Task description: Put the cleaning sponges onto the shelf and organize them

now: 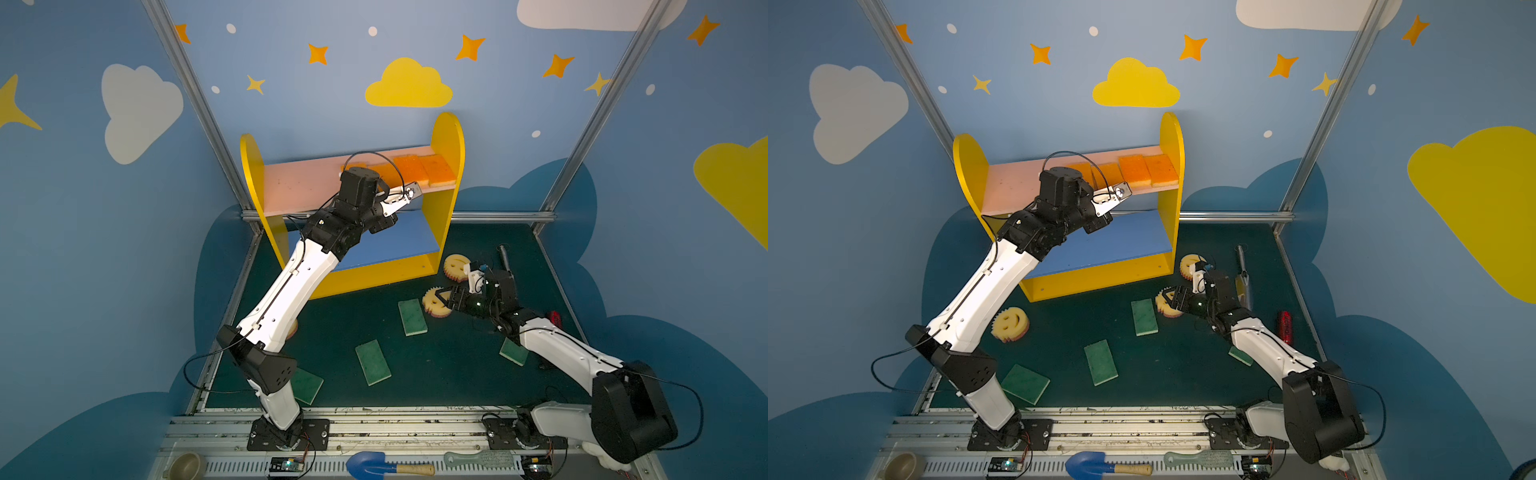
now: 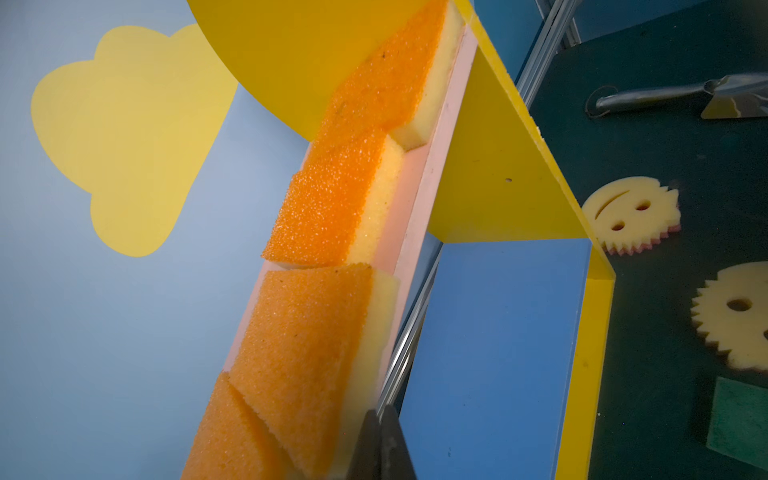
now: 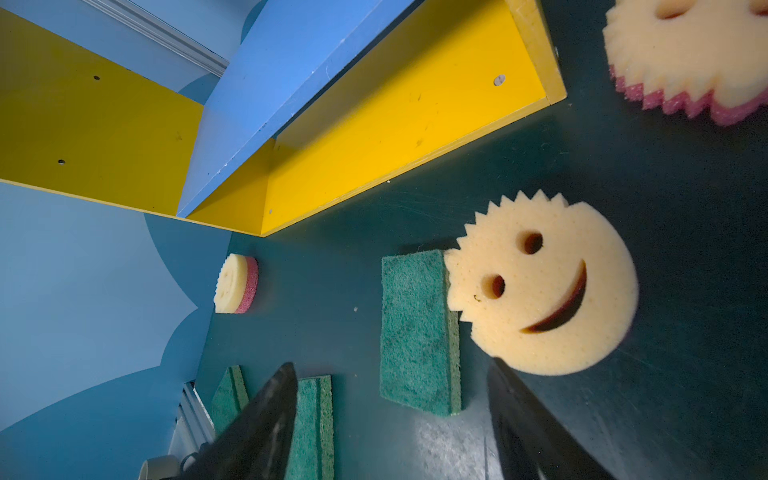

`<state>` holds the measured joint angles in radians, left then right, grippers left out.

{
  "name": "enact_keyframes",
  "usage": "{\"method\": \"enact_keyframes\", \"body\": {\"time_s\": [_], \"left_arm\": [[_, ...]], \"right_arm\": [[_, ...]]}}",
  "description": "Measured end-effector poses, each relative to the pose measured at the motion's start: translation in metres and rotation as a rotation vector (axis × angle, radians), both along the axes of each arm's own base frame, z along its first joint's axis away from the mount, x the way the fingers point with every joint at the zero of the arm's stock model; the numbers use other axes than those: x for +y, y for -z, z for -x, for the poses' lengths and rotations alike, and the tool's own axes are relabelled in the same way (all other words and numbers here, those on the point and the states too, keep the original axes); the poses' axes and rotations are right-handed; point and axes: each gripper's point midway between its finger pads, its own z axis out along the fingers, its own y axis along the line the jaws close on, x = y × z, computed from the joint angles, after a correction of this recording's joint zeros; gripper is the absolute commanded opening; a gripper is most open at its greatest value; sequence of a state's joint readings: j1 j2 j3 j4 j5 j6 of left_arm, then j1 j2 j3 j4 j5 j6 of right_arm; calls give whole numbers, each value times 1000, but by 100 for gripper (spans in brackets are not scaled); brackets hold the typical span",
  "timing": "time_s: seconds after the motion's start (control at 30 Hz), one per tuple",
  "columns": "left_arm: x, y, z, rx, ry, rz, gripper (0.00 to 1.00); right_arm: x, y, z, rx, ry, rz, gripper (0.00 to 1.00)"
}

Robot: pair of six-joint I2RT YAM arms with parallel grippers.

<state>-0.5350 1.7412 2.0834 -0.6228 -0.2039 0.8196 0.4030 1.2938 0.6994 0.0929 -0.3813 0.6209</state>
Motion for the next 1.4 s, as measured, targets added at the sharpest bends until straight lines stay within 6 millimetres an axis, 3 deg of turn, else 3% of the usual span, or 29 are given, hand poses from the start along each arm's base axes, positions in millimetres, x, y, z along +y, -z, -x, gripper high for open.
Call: {"method": "enact_keyframes", "body": {"time_s": [0.57, 0.9, 1.07, 1.2, 1.4], "left_arm": [[15, -4, -11, -28, -44, 2, 4], [-2, 4, -4, -21, -14, -8, 43], [-15, 4, 14, -22, 14, 2, 70], [-20, -13, 41, -39, 33, 87, 86], [-31, -36, 104, -46, 30, 248, 88]], "right_arm": [[0, 8, -1, 20, 0, 9, 71], [0, 8, -1, 20, 0, 9, 71], [0, 8, -1, 20, 2, 11, 71], [0, 7, -1, 16, 3, 10, 71], [0, 5, -1, 15, 2, 9, 71]]}}
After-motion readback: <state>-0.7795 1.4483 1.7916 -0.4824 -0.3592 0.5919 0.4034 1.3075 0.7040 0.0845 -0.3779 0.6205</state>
